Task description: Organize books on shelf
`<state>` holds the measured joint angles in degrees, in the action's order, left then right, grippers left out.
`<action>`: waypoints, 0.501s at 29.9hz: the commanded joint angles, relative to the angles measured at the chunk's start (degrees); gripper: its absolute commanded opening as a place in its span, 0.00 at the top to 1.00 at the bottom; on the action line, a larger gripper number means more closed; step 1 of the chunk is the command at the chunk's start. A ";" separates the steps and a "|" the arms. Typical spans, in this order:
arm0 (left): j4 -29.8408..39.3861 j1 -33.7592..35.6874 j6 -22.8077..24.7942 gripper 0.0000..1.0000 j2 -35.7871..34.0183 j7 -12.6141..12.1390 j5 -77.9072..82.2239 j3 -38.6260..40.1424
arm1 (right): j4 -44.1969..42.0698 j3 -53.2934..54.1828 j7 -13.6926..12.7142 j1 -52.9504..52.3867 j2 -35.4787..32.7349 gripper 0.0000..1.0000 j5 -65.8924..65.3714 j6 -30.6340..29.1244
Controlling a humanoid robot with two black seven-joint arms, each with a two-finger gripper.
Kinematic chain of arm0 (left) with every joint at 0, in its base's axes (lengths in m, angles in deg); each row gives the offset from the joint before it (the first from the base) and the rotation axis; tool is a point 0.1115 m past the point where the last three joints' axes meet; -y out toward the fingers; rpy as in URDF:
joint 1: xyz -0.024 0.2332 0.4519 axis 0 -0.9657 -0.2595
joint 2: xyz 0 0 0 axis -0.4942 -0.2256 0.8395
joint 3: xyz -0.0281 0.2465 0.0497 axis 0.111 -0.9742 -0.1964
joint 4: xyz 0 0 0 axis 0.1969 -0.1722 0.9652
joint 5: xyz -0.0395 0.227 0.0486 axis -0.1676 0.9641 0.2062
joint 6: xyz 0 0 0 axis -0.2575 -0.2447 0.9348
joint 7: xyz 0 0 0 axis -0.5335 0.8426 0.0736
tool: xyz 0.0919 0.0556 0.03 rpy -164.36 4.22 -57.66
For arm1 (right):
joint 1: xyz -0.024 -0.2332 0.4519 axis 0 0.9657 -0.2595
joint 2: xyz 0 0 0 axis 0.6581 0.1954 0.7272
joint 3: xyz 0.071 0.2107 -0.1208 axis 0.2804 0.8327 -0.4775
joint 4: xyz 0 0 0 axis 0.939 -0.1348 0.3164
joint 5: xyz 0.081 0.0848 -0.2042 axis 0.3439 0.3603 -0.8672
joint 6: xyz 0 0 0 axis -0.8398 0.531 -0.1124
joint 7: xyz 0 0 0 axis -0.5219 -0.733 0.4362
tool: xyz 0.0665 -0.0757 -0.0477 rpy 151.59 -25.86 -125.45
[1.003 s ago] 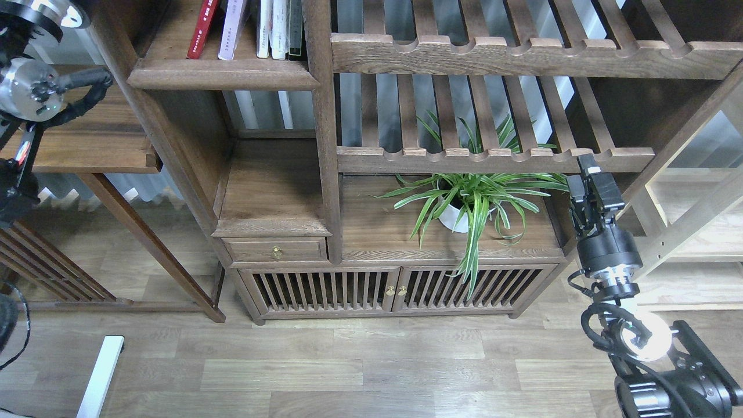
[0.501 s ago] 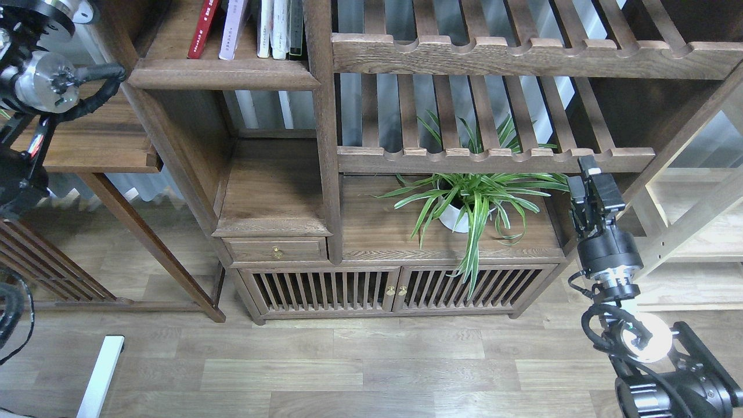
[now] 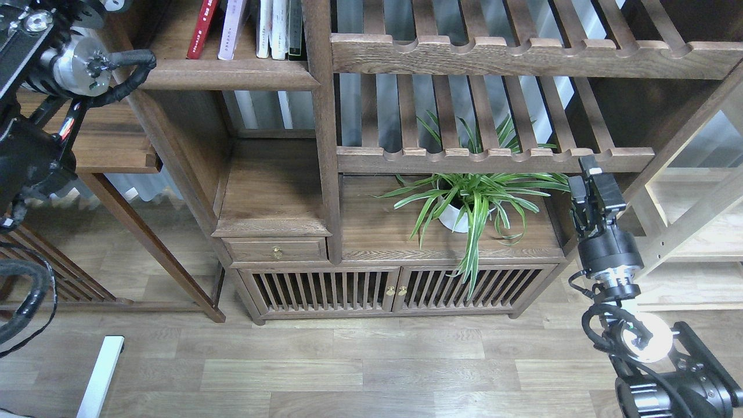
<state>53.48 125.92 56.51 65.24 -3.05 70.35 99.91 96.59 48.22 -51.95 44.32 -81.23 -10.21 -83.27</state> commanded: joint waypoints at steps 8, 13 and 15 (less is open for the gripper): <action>-3.64 0.90 -0.05 0.92 0.02 2.69 -0.18 -1.43 | 0.00 0.26 0.00 0.04 -0.08 0.30 0.00 0.00; -6.28 2.48 -0.05 0.91 0.20 4.37 -0.88 -4.51 | 0.00 0.26 0.00 0.04 -0.08 0.30 0.00 0.00; -7.51 3.01 -0.05 0.91 0.89 5.16 -1.06 -5.21 | 0.00 0.70 0.00 0.04 -0.08 0.30 0.00 0.00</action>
<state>47.46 128.25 56.43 65.41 1.16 69.55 95.77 96.59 48.52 -51.95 44.36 -81.31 -10.22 -83.27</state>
